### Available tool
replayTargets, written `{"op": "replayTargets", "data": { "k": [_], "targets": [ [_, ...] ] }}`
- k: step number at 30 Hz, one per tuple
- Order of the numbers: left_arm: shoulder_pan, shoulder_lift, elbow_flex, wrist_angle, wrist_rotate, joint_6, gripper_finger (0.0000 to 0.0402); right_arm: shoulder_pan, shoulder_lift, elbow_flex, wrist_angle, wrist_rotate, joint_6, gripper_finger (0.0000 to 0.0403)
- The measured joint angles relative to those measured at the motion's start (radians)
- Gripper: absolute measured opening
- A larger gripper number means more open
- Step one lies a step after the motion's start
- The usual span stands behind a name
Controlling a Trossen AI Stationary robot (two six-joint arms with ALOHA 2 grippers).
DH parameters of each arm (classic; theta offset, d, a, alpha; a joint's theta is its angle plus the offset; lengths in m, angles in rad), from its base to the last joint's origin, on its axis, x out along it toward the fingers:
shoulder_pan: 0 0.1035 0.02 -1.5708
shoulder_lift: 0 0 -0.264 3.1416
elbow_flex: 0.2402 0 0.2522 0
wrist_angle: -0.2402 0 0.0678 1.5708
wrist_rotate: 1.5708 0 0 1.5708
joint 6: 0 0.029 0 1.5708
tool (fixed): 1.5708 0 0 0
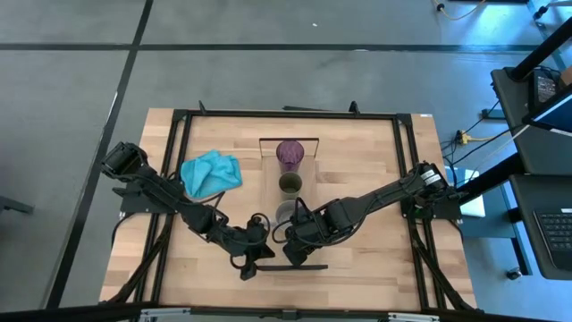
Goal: Stack small to large cups/mugs on shelf
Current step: Put the transparent mug on the shelf
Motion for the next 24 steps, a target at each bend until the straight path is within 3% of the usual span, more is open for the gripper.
{"op": "replayTargets", "data": {
  "k": [11, 24],
  "targets": [
    [-0.003, 0.0, 0.0, 0.008, -0.001, -0.004, 0.0014, 0.016, 0.0, 0.0, -0.044, -0.02, 0.009, 0.0064],
    [-0.002, -0.001, 0.0, 0.001, -0.001, -0.005, 0.0014, 0.037, 0.0, -0.001, -0.09, -0.055, 0.027, 0.0023]
  ]
}}
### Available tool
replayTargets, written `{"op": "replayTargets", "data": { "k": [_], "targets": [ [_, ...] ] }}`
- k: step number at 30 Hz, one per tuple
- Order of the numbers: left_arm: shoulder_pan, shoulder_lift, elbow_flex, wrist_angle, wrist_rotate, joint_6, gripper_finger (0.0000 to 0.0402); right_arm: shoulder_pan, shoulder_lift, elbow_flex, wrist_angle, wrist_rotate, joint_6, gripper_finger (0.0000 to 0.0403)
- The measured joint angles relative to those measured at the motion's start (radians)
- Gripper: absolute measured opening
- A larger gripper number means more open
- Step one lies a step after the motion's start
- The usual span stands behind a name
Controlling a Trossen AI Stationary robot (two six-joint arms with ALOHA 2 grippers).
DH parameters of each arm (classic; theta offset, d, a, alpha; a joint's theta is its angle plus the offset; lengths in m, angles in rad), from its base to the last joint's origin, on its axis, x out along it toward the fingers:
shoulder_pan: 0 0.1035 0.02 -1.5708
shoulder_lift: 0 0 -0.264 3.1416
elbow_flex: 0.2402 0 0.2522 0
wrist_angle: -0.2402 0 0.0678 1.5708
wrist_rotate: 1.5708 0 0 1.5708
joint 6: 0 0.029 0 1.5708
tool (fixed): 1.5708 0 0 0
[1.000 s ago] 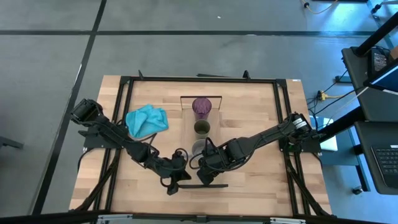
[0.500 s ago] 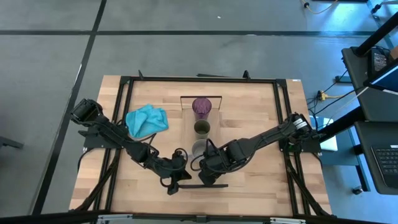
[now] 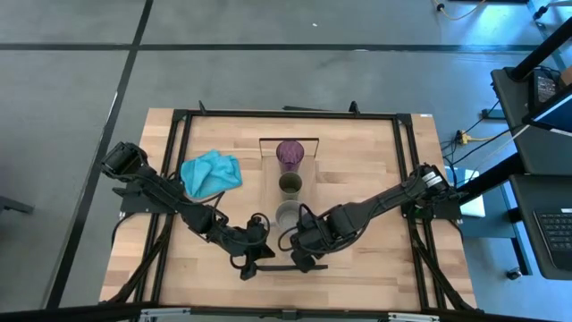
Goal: Stack small to large cups/mugs on shelf
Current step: Put the transparent mug on the shelf
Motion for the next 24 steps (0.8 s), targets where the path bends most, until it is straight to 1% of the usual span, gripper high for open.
{"op": "replayTargets", "data": {
  "k": [6, 10, 14, 18, 21, 24],
  "targets": [
    [0.0, 0.0, 0.0, 0.0, 0.0, 0.0, 0.0014, 0.005, 0.0, 0.0, 0.004, -0.007, -0.005, 0.0007],
    [0.0, 0.0, 0.0, 0.0, 0.004, -0.002, 0.0014, 0.005, 0.0, 0.0, 0.018, -0.009, -0.023, 0.0006],
    [0.0, 0.0, 0.0, 0.0, 0.05, -0.005, 0.0014, 0.005, 0.0, 0.0, 0.036, -0.009, -0.03, 0.0007],
    [-0.002, 0.0, 0.0, 0.001, 0.052, -0.005, 0.0014, 0.005, 0.0, 0.0, 0.037, -0.01, -0.04, 0.0007],
    [-0.002, 0.0, 0.0, 0.022, 0.053, -0.005, 0.0014, 0.005, 0.0, 0.0, 0.036, -0.02, -0.041, 0.0007],
    [-0.002, 0.0, 0.0, 0.048, 0.075, -0.004, 0.0014, 0.005, 0.0, 0.0, 0.036, -0.026, -0.041, 0.0007]
  ]
}}
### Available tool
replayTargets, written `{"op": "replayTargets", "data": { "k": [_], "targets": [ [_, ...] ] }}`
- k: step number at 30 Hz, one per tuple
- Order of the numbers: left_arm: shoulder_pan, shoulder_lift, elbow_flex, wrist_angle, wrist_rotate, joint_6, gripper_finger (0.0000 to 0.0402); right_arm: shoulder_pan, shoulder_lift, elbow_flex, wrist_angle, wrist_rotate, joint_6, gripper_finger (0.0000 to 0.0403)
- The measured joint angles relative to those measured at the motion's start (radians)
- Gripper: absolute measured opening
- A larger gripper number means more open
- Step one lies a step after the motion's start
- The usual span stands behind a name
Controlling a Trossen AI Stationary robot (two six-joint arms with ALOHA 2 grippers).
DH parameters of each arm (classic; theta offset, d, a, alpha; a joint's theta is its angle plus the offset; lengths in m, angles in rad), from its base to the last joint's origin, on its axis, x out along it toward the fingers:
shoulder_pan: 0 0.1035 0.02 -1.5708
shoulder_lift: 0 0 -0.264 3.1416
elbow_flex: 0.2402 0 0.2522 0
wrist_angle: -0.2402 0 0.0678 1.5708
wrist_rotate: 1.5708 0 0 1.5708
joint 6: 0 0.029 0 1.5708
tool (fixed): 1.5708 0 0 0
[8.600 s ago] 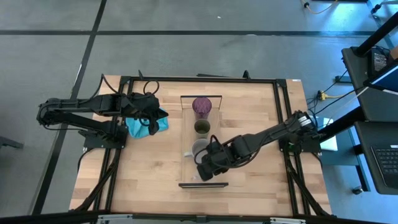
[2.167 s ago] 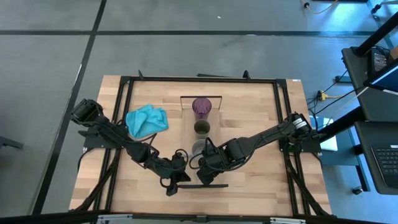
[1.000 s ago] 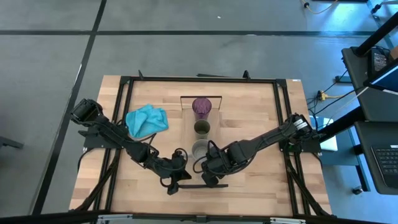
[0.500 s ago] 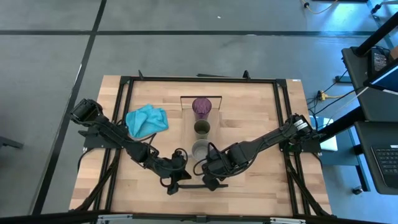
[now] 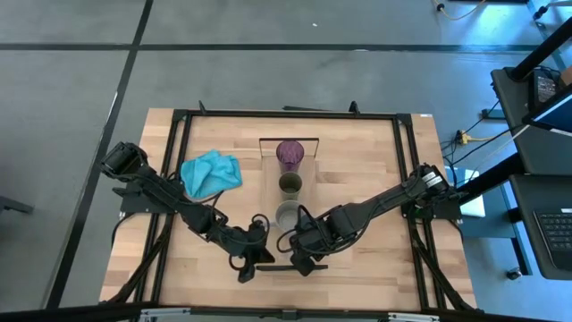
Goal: Stack small to large cups/mugs on shelf
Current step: Put the transparent mug on the shelf
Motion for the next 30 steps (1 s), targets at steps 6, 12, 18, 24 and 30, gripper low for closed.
{"op": "replayTargets", "data": {
  "k": [6, 12, 18, 24, 30],
  "targets": [
    [0.0, 0.0, 0.0, 0.003, 0.033, 0.001, 0.0014, 0.0, 0.024, 0.0, 0.0, -0.004, -0.012, 0.0007],
    [0.001, 0.0, 0.0, 0.002, 0.044, 0.003, 0.0014, -0.001, 0.032, 0.0, 0.002, -0.007, -0.031, 0.0007],
    [0.02, 0.0, 0.0, 0.0, 0.045, 0.021, 0.0014, -0.012, 0.033, 0.0, 0.026, -0.002, -0.038, 0.0007],
    [0.036, 0.0, 0.0, 0.0, 0.048, 0.023, 0.0014, -0.016, 0.033, 0.0, 0.054, 0.0, -0.042, 0.0007],
    [0.037, 0.0, 0.0, -0.003, 0.078, 0.023, 0.0014, -0.016, 0.033, 0.0, 0.053, 0.0, -0.042, 0.0007]
  ]
}}
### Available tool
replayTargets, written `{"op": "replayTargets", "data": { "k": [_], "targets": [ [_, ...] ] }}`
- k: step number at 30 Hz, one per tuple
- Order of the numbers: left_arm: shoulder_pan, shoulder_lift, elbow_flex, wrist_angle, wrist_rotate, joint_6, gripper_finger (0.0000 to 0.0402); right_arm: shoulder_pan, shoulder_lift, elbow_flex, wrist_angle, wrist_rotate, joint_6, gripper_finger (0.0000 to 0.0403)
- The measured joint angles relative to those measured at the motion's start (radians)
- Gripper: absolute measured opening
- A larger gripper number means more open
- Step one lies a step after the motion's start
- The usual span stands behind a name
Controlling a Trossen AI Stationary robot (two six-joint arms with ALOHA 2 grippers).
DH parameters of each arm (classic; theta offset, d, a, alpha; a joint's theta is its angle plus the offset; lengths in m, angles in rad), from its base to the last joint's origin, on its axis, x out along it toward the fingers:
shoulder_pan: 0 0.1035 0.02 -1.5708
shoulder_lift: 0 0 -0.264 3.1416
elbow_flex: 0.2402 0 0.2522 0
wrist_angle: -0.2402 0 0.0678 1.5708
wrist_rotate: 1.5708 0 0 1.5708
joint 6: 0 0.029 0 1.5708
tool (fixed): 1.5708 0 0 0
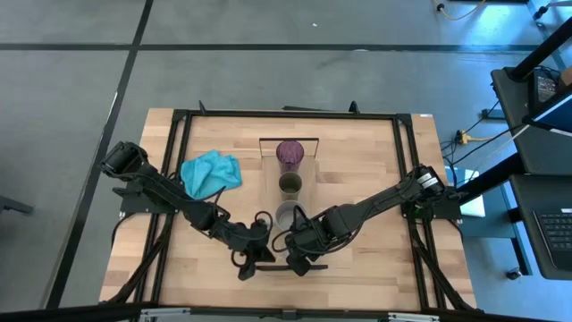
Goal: Stack small to large cups/mugs on shelf
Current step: Put the transparent mug on the shelf
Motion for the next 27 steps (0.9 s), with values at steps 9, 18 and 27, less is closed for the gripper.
{"op": "replayTargets", "data": {
  "k": [9, 18, 27],
  "targets": [
    [-0.01, 0.0, 0.0, 0.0, 0.037, 0.005, 0.0014, 0.0, 0.0, 0.0, -0.001, 0.0, 0.0, 0.0007],
    [0.013, 0.0, 0.0, 0.0, 0.031, 0.017, 0.0014, 0.0, 0.001, 0.0, 0.021, 0.0, 0.002, 0.0007],
    [0.013, 0.033, 0.001, 0.0, 0.048, 0.004, 0.0014, 0.0, 0.001, 0.0, 0.021, 0.002, 0.003, 0.0007]
  ]
}}
